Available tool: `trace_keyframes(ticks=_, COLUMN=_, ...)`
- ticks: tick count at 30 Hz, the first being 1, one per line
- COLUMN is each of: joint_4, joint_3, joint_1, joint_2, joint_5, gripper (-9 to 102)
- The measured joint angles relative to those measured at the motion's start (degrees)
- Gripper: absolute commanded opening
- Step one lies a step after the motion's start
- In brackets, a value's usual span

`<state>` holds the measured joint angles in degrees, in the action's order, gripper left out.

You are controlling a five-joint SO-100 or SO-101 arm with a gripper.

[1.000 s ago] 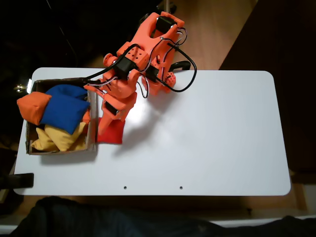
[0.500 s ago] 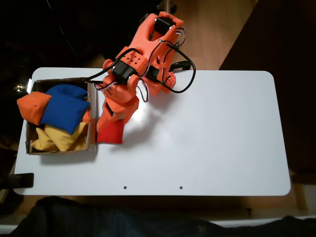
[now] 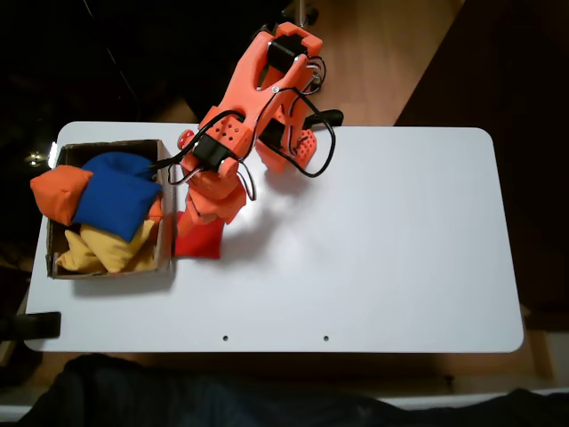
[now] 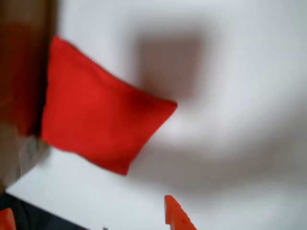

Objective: Grasp a bag and put it in the box.

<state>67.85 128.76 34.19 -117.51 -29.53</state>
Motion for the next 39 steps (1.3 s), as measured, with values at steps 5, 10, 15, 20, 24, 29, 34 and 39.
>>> trace_keyframes(ticks=5, joint_4=-2.29, joint_3=0.18, joint_1=2.02, joint_2=4.57, joint_5=-0.70, gripper=60)
trace_keyframes(ticks=10, joint_4=-5.10, joint_3=0.53, joint_1=3.78, joint_2=8.44, joint_5=-0.88, gripper=60)
trace_keyframes(ticks=15, joint_4=-6.59, joint_3=0.53, joint_1=5.19, joint_2=10.37, joint_5=-0.88, gripper=60)
trace_keyframes(ticks=20, joint_4=-6.94, joint_3=0.53, joint_1=6.15, joint_2=11.60, joint_5=-0.88, gripper=60)
trace_keyframes(ticks=24, joint_4=-7.82, joint_3=0.88, joint_1=6.68, joint_2=12.22, joint_5=-0.88, gripper=60)
trace_keyframes(ticks=29, joint_4=-9.32, joint_3=1.76, joint_1=7.21, joint_2=13.10, joint_5=-0.88, gripper=60)
trace_keyframes(ticks=34, joint_4=-10.90, joint_3=2.02, joint_1=7.65, joint_2=14.85, joint_5=-0.88, gripper=60)
trace_keyframes(ticks=39, joint_4=-11.51, joint_3=2.02, joint_1=8.17, joint_2=16.00, joint_5=-0.88, gripper=62)
